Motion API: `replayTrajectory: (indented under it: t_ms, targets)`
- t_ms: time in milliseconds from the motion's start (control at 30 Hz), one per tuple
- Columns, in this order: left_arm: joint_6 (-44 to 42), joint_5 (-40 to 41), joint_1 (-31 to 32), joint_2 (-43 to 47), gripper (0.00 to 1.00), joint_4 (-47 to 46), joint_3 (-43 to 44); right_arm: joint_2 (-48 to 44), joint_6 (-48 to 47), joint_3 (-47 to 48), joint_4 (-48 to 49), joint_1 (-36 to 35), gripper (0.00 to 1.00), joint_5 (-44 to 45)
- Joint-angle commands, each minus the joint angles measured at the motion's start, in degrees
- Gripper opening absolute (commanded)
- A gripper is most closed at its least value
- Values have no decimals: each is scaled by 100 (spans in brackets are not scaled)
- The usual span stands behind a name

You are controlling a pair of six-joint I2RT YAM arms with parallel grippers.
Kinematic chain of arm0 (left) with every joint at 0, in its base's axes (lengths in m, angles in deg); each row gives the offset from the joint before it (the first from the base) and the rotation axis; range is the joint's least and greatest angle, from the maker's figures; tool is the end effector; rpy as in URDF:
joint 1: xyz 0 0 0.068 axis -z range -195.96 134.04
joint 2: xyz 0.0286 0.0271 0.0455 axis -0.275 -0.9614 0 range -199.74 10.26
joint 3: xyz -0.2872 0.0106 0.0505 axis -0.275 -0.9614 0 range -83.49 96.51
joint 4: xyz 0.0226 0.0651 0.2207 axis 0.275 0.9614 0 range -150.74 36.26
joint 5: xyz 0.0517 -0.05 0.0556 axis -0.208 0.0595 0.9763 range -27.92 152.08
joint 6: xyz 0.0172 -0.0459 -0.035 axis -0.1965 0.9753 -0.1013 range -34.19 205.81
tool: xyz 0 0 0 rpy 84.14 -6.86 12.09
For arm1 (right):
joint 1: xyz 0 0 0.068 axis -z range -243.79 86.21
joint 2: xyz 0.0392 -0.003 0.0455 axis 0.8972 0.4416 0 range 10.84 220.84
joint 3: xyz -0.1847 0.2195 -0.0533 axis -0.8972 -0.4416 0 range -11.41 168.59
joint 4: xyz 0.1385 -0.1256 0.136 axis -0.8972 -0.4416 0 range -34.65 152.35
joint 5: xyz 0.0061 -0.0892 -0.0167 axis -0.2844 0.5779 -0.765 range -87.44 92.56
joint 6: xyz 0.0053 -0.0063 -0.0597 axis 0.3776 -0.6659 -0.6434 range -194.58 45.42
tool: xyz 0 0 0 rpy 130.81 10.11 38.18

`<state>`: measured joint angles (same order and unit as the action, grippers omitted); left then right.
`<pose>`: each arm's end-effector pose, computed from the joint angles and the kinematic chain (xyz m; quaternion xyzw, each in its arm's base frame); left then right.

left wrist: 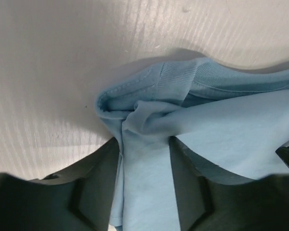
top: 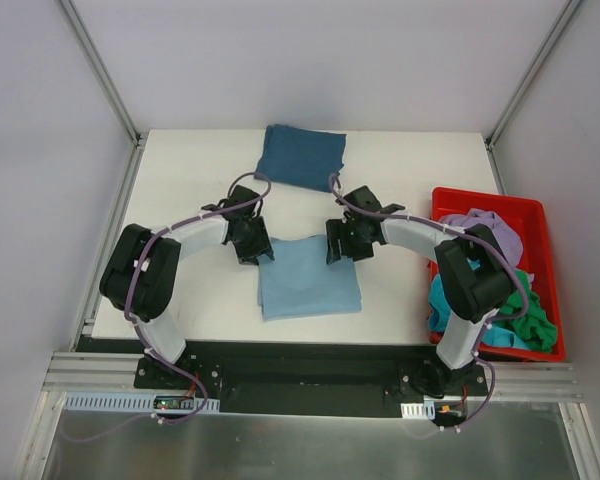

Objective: Fold and stack the t-shirts
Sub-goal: Fold the long partially folded tshirt into a neat square, then put the neatly folded tshirt into the corner of the board with both arms

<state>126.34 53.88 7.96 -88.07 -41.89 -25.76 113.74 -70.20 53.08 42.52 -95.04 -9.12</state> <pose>0.2914 -0.1361 0.1997 -0.1203 0.9548 -0.1985 0.1856 0.2938 0.1887 0.2049 -0.2493 0.9242 0.1765 0.2292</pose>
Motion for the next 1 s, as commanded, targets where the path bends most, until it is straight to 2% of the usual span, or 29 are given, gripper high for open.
replayTrajectory:
  t_ms: [0, 133, 167, 200, 267, 300, 533, 733, 967]
  targets:
    - [-107, -199, 42, -415, 39, 92, 36, 187, 290, 55, -240, -285, 65, 227]
    - [-160, -243, 51, -573, 21, 92, 194, 284, 563, 90, -310, -444, 45, 526]
    - [-195, -269, 51, -600, 14, 92, 290, 258, 616, 99, -310, -479, 40, 692]
    - [-221, -287, 51, -635, 2, 101, 369, 232, 608, 108, -310, -514, 30, 824]
    - [-361, -287, 51, -653, 0, 101, 580, 135, 608, 143, -258, -532, 4, 966]
    - [-432, -252, 51, -644, 0, 101, 685, 91, 590, 186, -240, -541, 0, 1001]
    - [-1152, 328, 16, -258, 0, 119, 1485, -348, 292, 547, -82, -514, 0, 1528]
    - [-1820, 750, -107, -213, 0, 110, 2337, -524, 45, 1047, 181, -348, 0, 1599]
    - [-2172, 75, -485, -784, 0, 136, 3401, -121, -25, 1689, 367, 39, 0, 1266]
